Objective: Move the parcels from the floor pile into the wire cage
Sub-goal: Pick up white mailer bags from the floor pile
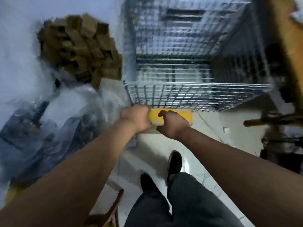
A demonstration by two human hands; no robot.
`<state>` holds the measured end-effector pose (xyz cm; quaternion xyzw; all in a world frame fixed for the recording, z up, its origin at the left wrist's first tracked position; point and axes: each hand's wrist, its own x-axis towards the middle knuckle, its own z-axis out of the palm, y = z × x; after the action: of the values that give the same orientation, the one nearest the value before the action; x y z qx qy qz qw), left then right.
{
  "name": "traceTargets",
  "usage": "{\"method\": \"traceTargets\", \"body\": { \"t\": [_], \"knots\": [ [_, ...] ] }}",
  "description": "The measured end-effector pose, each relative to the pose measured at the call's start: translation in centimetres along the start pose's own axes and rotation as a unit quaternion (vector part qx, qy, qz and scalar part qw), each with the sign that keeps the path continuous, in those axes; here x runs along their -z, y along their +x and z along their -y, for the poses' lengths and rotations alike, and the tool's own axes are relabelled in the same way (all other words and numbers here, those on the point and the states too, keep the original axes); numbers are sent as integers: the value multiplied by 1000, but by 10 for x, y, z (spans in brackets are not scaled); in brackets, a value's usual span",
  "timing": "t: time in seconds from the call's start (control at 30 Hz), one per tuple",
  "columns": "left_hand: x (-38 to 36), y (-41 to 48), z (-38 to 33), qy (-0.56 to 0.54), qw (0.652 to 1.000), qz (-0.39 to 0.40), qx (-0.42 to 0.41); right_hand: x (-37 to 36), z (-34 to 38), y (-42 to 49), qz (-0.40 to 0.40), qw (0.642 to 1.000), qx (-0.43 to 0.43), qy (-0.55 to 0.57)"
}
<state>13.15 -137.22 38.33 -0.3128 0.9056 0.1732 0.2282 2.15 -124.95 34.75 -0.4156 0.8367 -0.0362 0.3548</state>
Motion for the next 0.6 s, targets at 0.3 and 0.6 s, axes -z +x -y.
{"method": "traceTargets", "body": {
  "t": [0.3, 0.6],
  "knots": [
    [110, 0, -234, 141, 966, -22, -214, 96, -153, -160, -178, 954, -214, 114],
    [42, -23, -485, 197, 893, 19, -403, 89, -327, -296, -222, 863, -390, 232]
  ]
}}
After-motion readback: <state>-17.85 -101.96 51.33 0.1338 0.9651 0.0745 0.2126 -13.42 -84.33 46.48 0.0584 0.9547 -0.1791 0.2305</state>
